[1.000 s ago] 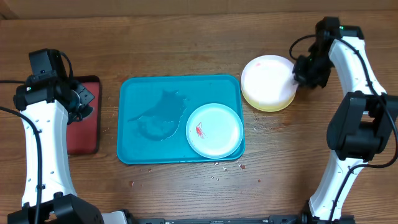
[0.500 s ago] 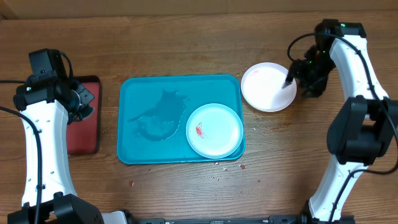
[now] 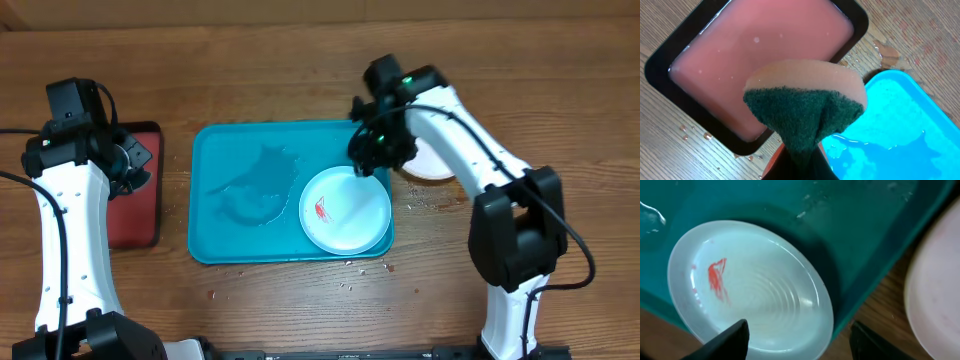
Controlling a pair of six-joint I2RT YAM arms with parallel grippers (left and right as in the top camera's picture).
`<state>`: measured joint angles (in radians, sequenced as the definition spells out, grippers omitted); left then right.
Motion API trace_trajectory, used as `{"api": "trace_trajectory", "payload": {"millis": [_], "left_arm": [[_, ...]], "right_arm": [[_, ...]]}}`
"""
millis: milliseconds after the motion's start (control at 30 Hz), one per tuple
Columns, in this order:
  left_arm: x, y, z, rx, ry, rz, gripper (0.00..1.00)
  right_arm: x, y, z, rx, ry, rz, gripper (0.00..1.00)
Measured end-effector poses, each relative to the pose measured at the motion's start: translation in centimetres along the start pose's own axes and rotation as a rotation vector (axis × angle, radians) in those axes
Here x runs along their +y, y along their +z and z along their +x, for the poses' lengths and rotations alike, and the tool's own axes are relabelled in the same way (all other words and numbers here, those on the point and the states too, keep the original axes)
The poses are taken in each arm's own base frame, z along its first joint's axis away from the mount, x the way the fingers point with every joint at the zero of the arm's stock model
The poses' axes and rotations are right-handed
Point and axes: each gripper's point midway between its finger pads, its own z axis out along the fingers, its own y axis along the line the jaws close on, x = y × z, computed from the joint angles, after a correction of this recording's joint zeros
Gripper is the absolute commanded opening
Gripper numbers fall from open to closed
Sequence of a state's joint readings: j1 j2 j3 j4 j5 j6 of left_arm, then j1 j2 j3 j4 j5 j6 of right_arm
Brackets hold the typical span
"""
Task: Clean dirty plates on tray and stack at the side
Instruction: 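Move the right gripper to the light-blue plate rim and grasp it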
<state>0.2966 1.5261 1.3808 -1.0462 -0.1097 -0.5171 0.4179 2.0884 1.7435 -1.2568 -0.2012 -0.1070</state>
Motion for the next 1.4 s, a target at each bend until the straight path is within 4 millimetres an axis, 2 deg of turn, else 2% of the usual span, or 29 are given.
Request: {"api": "trace_trajectory", "payload": {"millis": [167, 333, 467, 800, 1033, 1167, 1233, 1400], "left_arm": [[0.0, 0.0, 0.0, 0.000, 0.000, 0.002, 0.04], [-0.1, 0.0, -0.1, -0.005, -0.001, 0.005, 0.04], [-0.1, 0.0, -0.1, -0.005, -0.001, 0.005, 0.04], [-0.1, 0.0, -0.1, -0.005, -0.001, 0.005, 0.04], [-0.1, 0.0, -0.1, -0.005, -0.001, 0.005, 0.04], [-0.1, 0.0, -0.1, -0.005, -0.001, 0.005, 0.04], [-0.1, 0.0, -0.1, -0.005, -0.001, 0.005, 0.04], [-0.1, 0.0, -0.1, -0.005, -0.001, 0.005, 0.04]], "right_arm": [[-0.2, 1.4, 0.5, 0.016, -0.013, 0.046, 0.52], [-0.8, 2.8, 1.3, 0.033, -0.005, 0.059, 0.47], [-0.9, 3.7, 1.9, 0.049, -0.006, 0.050, 0.33], [-1.0, 4.7, 1.4, 0.014, -0.015, 0.046, 0.34], [-0.9, 5.2, 1.9, 0.028, 0.004, 0.034, 0.35], [-0.6, 5.0, 2.1, 0.037, 0.018, 0.020, 0.42], [-0.5, 4.5, 1.7, 0.027, 0.022, 0.016, 0.43], [-0.1, 2.4, -1.4, -0.071, 0.013, 0.023, 0.45]]}}
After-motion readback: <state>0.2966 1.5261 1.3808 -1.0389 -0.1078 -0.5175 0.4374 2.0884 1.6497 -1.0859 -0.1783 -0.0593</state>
